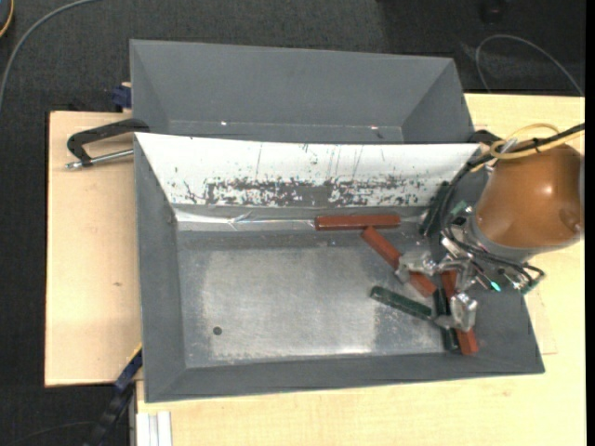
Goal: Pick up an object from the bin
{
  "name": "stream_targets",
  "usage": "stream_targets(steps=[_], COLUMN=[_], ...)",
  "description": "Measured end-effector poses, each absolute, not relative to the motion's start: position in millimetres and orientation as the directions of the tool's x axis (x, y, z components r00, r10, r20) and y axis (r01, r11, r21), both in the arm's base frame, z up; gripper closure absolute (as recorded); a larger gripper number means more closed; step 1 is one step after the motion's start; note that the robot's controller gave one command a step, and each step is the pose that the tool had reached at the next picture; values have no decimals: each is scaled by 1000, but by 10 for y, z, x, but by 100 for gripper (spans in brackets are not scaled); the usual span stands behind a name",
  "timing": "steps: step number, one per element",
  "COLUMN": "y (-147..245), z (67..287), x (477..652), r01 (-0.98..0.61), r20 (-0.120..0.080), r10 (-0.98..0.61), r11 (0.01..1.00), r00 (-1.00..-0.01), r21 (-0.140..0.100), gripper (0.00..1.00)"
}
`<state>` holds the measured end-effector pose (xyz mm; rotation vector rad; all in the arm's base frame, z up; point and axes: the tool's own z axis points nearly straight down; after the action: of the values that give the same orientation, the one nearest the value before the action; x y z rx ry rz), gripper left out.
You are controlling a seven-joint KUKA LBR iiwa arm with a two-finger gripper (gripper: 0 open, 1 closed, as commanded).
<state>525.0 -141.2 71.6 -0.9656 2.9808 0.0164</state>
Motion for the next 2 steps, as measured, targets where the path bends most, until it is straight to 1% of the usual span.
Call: stream_targets(steps=[1,2], y=[-1338,-1108], z=[1490,681], x=[5054,4954], r01=[-586,-482], r20=[-9,1], r10=[-586,-482], r11=[810,876], r00=[-810,-876], r21=[-8,5], gripper=[0,0])
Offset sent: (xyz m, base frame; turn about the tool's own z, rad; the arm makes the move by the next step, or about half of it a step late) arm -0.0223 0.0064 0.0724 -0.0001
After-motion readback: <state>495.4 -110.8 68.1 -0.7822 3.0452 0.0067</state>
